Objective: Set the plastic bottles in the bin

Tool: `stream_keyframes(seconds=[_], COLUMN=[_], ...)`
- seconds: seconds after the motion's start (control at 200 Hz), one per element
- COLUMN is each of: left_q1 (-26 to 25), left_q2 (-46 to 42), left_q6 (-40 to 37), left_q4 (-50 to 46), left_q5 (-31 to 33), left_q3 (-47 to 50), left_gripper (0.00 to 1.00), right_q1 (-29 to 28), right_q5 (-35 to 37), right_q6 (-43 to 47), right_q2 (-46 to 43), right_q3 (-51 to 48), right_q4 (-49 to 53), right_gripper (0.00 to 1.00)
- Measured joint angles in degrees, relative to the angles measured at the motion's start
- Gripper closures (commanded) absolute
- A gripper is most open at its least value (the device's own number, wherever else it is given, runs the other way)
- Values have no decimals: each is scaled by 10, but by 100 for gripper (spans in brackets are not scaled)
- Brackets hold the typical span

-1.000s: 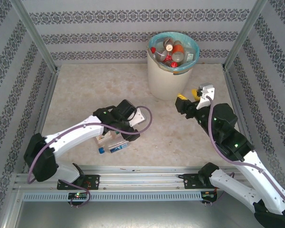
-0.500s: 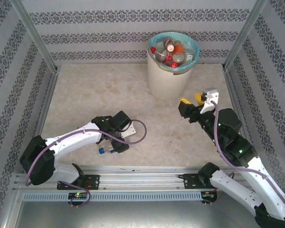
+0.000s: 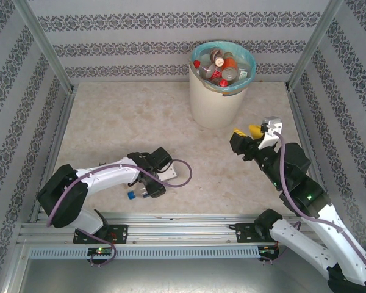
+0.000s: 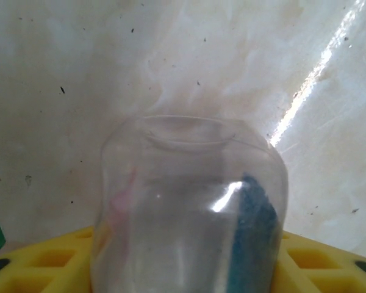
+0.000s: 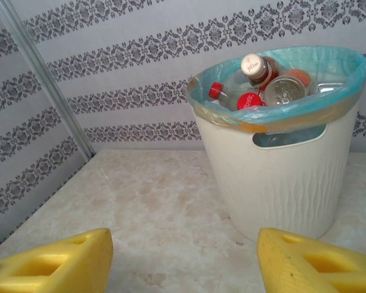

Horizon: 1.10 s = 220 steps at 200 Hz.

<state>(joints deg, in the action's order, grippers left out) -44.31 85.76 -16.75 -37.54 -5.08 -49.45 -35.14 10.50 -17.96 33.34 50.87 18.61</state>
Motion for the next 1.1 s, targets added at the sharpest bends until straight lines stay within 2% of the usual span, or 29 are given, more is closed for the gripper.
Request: stream_keyframes(seconds=[0.12, 0.31, 0.395, 0.495, 0.62, 0.774, 0.954, 1.099], left_q1=[0, 0, 0, 0, 0, 0, 0, 0], left_q2=[-19, -105, -145, -192, -257, -310, -328, -328], left_q6=[0, 6, 13, 16, 24, 35, 40, 47], left_q4=[0, 1, 6, 33, 94, 171, 223, 233], left_q5=[-11, -36, -52, -91, -156, -224, -287, -305], left_q3=[-8, -43, -74, -104, -110, -109, -108, -108], left_gripper=[50, 51, 58, 60, 61, 61, 61, 61], right_q1=[0, 0, 0, 0, -1, -31, -77, -100], right_q5=[3, 4, -18, -85, -210, -334, -425, -475], right_q6=[-12, -16, -14, -10, -5, 13, 53, 76], right_q2=[-15, -14, -3, 22, 64, 128, 181, 209], right_q3=[-4, -4, -4, -4, -4, 26, 76, 96], right_q4=[1, 1, -5, -34, -105, -156, -169, -176], right_gripper=[37, 36, 35, 33, 28, 24, 19, 18])
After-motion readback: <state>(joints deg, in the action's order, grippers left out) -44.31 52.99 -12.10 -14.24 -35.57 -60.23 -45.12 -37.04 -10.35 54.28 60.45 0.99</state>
